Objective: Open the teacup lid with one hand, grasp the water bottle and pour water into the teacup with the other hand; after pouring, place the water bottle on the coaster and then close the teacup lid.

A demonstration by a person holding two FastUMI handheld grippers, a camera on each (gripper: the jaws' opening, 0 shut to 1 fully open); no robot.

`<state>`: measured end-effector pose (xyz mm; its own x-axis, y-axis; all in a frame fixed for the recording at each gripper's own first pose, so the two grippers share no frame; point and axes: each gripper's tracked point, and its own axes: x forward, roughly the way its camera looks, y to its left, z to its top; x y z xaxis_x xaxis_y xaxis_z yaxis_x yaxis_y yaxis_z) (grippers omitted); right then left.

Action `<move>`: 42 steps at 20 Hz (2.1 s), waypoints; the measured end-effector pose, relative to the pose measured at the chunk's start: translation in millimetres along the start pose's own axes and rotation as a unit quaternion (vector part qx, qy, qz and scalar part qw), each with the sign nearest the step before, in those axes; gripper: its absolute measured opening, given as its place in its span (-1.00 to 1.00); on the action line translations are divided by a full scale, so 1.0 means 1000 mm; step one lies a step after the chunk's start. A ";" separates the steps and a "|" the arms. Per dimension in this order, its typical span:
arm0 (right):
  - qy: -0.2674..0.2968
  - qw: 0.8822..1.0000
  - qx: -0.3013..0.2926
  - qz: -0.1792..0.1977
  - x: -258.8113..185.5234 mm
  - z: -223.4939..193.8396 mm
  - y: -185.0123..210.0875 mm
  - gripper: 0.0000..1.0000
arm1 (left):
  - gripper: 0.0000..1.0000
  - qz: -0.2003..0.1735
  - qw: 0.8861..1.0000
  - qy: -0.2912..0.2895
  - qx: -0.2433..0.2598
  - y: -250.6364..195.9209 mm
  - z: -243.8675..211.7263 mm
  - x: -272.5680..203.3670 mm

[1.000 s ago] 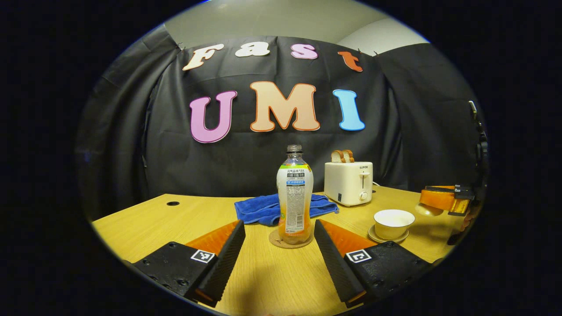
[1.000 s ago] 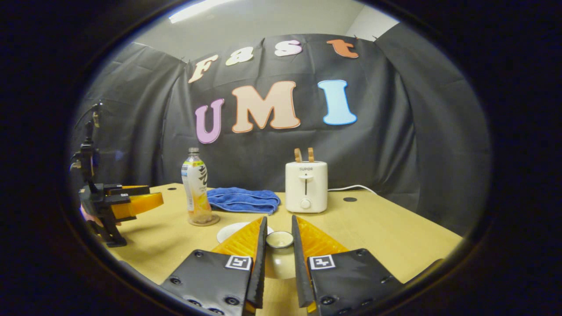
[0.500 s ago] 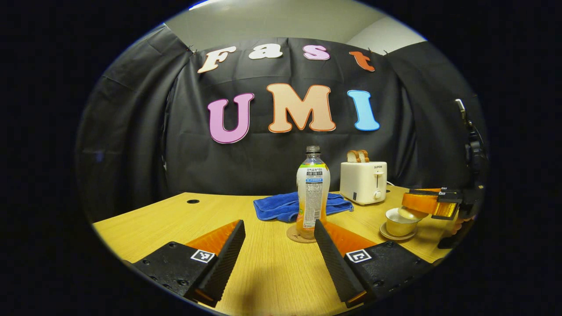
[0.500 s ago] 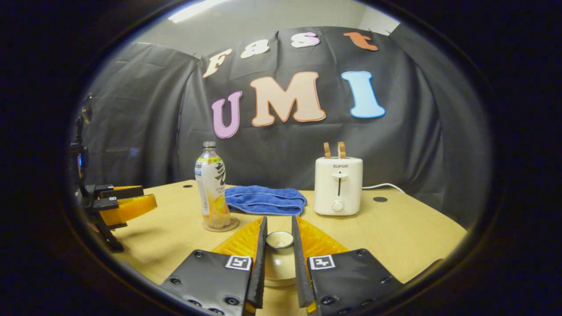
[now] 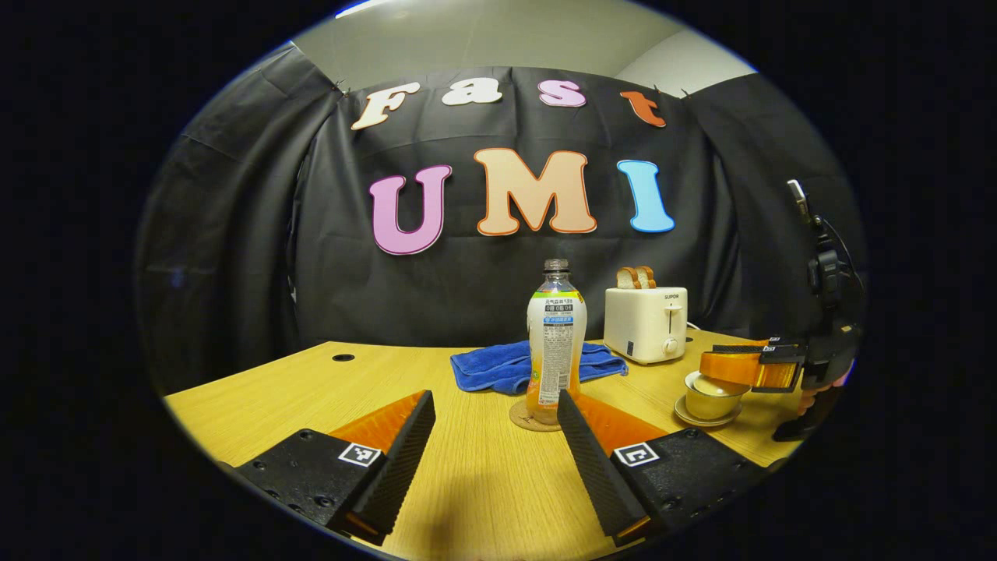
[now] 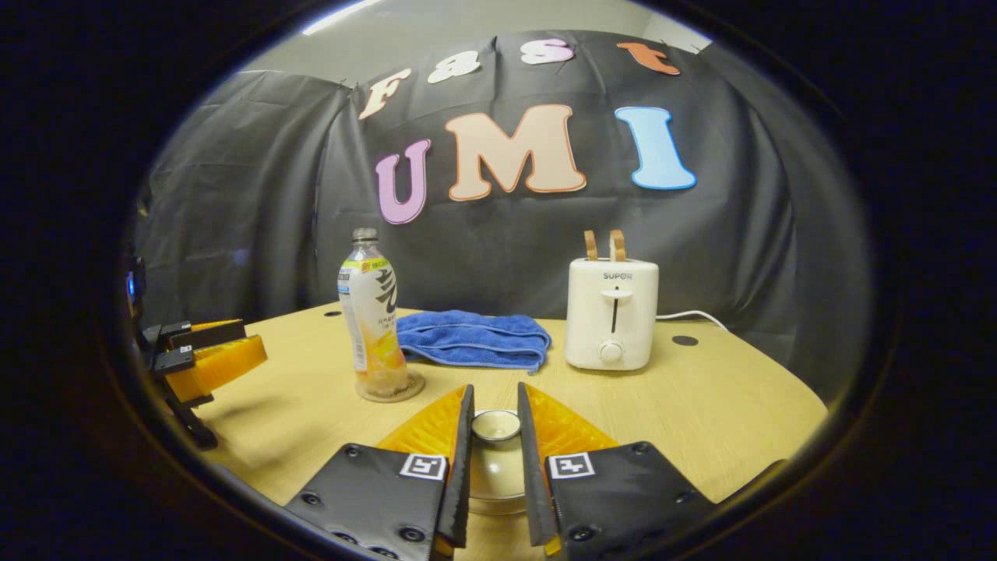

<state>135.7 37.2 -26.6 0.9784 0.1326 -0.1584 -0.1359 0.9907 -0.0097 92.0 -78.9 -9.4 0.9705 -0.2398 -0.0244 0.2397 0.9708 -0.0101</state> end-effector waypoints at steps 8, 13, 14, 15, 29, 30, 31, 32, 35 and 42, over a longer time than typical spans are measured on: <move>0.010 1.000 0.000 -0.001 0.000 -0.002 -0.001 -0.24 | 0.84 -0.001 1.000 0.000 0.000 0.000 0.000 -0.001; 0.003 1.000 -0.003 0.016 0.000 0.000 0.005 0.59 | 0.84 0.000 1.000 0.000 0.000 0.000 0.000 -0.001; 0.001 1.000 -0.005 0.017 -0.002 0.000 0.006 0.76 | 0.84 0.001 1.000 0.000 0.000 0.001 -0.001 0.000; 0.000 1.000 -0.003 0.017 -0.002 0.000 0.005 0.93 | 0.84 0.002 1.000 0.000 0.000 0.000 -0.001 0.000; -0.066 0.997 0.008 -0.027 -0.048 0.014 -0.010 0.97 | 0.84 0.012 1.000 0.000 0.001 0.005 0.000 0.000; -0.072 0.997 0.008 -0.035 -0.052 0.015 -0.013 0.96 | 0.84 0.014 1.000 0.000 0.001 0.005 0.000 -0.001; -0.078 0.996 0.008 -0.044 -0.056 0.017 -0.015 0.96 | 0.84 0.016 1.000 0.000 0.001 0.006 0.000 -0.001; -0.078 0.996 0.009 -0.050 -0.060 0.016 -0.017 0.95 | 0.84 0.019 1.000 0.000 0.001 0.007 -0.001 -0.001; -0.079 0.995 0.010 -0.061 -0.069 0.015 -0.020 0.93 | 0.84 0.030 1.000 0.000 0.001 0.011 -0.001 -0.002; -0.079 0.992 0.013 -0.102 -0.077 0.013 -0.034 0.92 | 0.84 0.048 0.999 0.000 0.002 0.016 -0.001 -0.008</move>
<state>67.0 -6.1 -1.4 0.9976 -0.0692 0.0003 0.0692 0.9976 -0.0007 88.4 -61.6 -10.5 0.9891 -0.1448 -0.0259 0.1447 0.9895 -0.0045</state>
